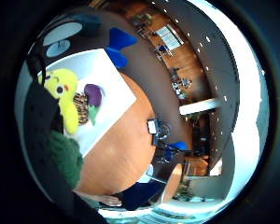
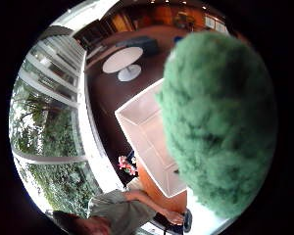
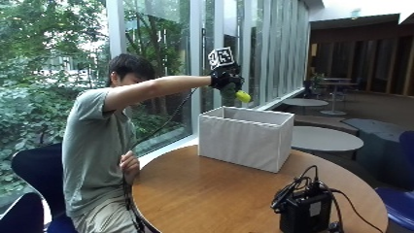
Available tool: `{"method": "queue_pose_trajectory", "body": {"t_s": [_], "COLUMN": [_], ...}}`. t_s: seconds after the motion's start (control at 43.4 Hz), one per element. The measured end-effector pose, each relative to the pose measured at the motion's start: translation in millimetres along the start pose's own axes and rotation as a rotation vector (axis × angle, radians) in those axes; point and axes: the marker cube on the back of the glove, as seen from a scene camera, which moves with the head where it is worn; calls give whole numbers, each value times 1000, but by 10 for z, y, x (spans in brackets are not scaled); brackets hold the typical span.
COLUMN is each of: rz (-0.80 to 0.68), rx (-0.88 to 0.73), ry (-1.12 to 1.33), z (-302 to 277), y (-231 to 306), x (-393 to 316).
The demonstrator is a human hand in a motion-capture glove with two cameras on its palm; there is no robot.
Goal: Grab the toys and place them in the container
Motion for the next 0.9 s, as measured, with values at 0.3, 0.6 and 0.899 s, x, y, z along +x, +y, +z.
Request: {"method": "queue_pose_trajectory", "body": {"t_s": [0.3,0.6,0.899], "rz": [-61,1,39], "rx": [-121,-34,-68], "ry": [40,-21,-305], "z": [106,-170,-135], "y": [7,195,816], "x": [171,140,902]}}
